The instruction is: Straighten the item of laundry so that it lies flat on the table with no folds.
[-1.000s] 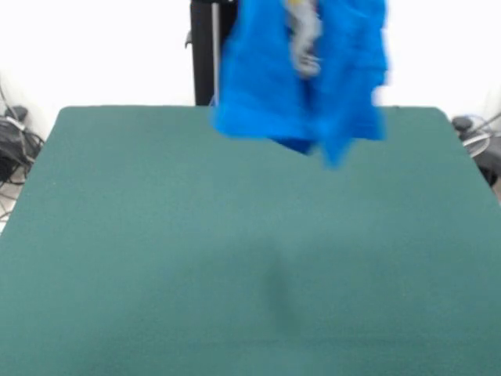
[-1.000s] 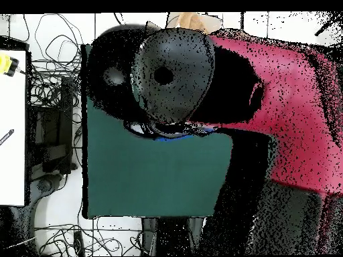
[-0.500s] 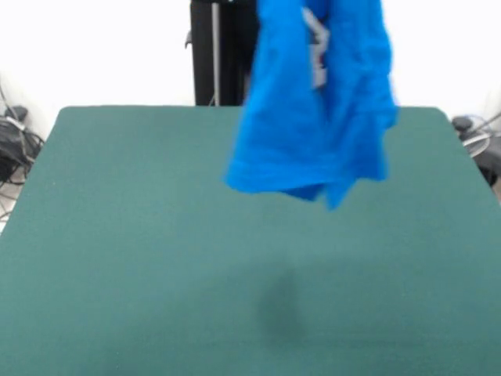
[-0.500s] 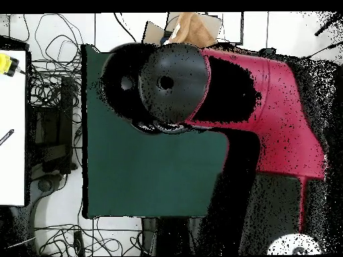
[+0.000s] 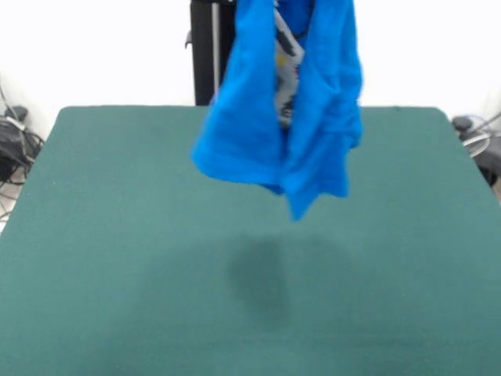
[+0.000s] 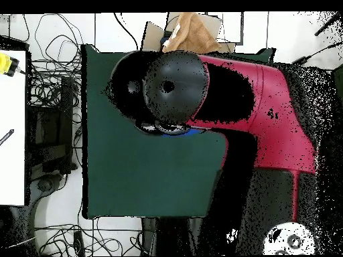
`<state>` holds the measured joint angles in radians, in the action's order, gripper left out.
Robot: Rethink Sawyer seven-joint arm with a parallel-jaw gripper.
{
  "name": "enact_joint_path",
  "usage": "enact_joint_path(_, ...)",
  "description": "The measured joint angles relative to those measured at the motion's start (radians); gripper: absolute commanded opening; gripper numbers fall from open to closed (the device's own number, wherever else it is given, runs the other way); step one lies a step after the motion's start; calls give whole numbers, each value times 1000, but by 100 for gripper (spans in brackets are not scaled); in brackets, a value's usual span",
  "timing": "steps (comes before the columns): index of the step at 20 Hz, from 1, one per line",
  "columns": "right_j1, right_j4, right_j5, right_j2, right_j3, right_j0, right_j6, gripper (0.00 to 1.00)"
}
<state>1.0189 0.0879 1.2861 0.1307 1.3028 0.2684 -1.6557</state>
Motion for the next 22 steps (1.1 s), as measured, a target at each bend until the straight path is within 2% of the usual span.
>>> enact_joint_path(6,-19,0,-5,10,6,-5,0,0)
enact_joint_path(14,-32,-8,-106,16,36,-17,0,0)
enact_joint_path(22,-108,-7,-117,17,-9,-103,0,0)
